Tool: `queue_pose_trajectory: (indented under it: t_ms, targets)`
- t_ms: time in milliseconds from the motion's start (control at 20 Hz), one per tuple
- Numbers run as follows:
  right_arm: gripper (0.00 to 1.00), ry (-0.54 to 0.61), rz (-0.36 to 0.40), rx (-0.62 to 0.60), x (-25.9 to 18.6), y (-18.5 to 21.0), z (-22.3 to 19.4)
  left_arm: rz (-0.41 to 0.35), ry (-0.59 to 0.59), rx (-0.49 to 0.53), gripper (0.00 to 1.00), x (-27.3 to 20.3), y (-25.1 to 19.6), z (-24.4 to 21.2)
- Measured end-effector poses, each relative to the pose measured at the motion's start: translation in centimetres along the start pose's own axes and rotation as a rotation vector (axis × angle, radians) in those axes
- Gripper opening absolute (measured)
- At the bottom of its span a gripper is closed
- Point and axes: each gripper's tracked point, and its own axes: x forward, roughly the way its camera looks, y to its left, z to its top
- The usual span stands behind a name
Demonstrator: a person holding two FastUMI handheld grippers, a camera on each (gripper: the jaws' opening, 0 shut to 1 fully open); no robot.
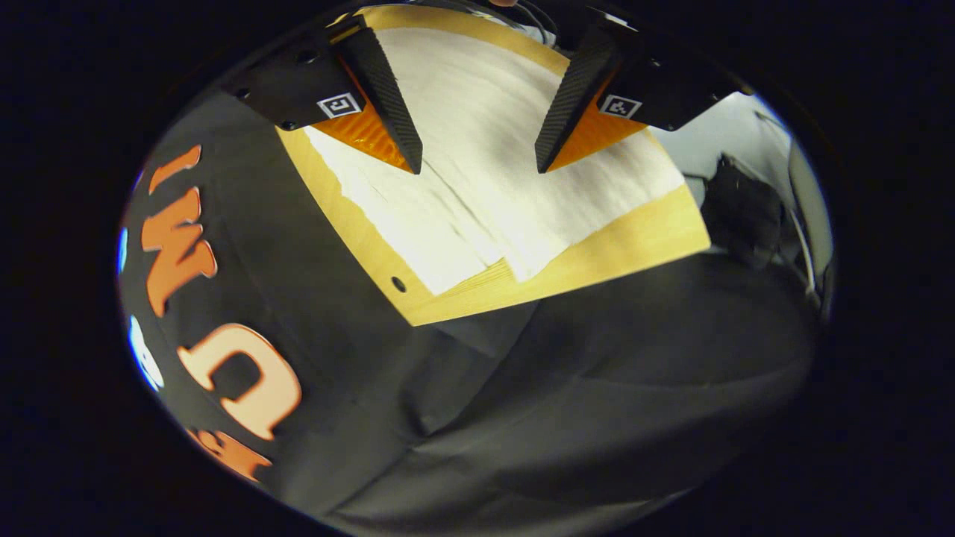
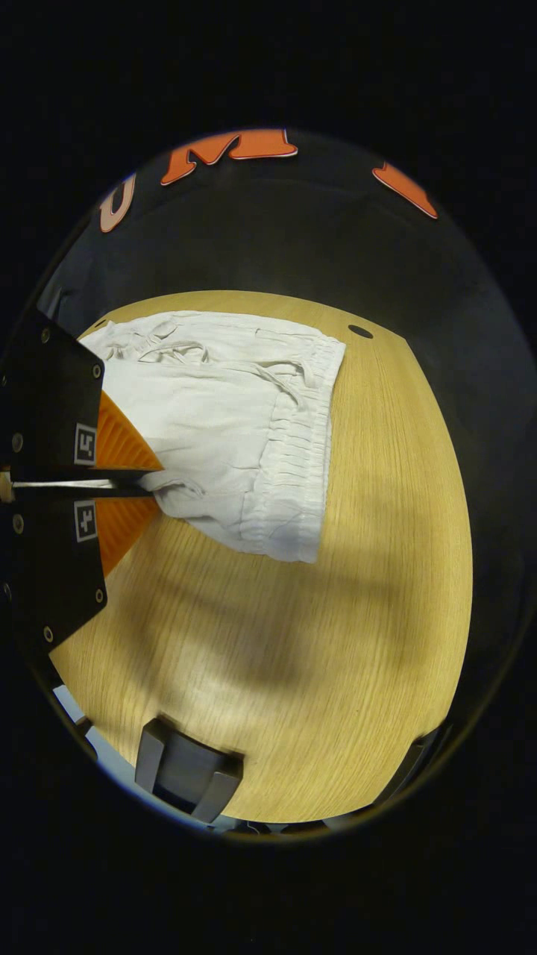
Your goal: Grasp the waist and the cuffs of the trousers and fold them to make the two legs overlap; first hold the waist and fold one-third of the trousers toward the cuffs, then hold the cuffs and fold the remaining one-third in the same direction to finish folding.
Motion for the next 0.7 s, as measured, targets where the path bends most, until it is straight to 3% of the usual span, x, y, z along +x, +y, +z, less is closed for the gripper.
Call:
queue_pose_trajectory:
  t_ms: [250,450,700]
  targets:
    - [0.03,0.007,0.004,0.011,-0.1,-0.1,0.0,0.067,0.127,-0.292,1.00,0.8,1.7,-4.1]
    - [0.03,0.006,0.011,0.029,0.0,-0.1,0.0,0.153,0.195,-0.370,1.00,0.3,2.3,-5.4]
    - [0.03,0.009,0.010,0.036,0.0,-0.1,0.0,0.178,0.220,-0.425,1.00,0.2,2.1,-5.6]
